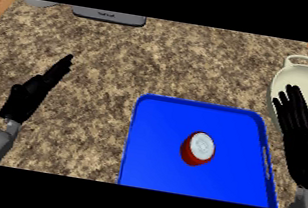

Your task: Pick the can from the tray and place it in the pot

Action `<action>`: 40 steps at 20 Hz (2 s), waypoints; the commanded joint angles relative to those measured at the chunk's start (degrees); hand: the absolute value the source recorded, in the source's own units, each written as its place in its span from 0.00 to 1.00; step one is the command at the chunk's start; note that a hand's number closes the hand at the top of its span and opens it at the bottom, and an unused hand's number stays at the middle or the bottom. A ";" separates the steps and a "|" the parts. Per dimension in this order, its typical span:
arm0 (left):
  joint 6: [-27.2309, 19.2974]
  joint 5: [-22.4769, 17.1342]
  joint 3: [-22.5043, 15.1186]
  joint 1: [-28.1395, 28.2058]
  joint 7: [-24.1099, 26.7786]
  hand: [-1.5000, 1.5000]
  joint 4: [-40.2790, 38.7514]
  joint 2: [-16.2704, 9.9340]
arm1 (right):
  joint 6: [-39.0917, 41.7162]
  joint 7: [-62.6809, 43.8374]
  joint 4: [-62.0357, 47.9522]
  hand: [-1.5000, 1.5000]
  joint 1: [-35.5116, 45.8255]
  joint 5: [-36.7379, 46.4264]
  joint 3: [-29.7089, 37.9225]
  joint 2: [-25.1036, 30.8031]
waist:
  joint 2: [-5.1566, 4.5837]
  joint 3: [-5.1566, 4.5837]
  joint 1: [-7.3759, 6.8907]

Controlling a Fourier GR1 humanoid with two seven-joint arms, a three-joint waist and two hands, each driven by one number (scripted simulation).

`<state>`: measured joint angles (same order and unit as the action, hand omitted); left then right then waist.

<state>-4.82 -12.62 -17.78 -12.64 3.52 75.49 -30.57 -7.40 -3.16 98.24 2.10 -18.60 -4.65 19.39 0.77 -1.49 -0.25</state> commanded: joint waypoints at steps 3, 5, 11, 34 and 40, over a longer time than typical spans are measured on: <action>-6.80 -3.01 6.39 -0.47 -2.80 0.50 5.26 2.97 | -4.51 3.12 -0.69 1.00 -0.43 5.38 5.39 2.63 | -0.49 1.51 0.00; -10.96 -4.44 9.83 0.04 -1.29 0.50 5.74 4.74 | -8.64 7.61 -2.52 1.00 -2.41 9.52 7.64 2.50 | -0.46 1.52 -0.25; -14.48 -6.62 11.16 -0.08 -8.25 0.50 11.57 6.06 | -23.18 16.73 -5.46 0.00 -10.72 26.57 4.06 -1.06 | -0.39 1.61 0.10; -13.45 -4.43 12.63 -0.42 -13.29 0.50 16.33 6.99 | 12.56 -39.69 20.64 0.00 -1.34 40.15 -18.25 14.29 | -0.89 1.30 -0.91; -11.52 -3.47 15.04 1.18 -11.06 0.50 14.49 7.70 | 15.46 -50.13 11.72 0.00 9.91 42.44 -22.82 1.70 | -0.82 1.46 -0.30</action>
<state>-17.98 -15.97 -4.78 -12.84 -9.07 90.69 -22.93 5.53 -47.42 113.79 6.86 22.63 -25.32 26.44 -0.09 -0.11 -0.85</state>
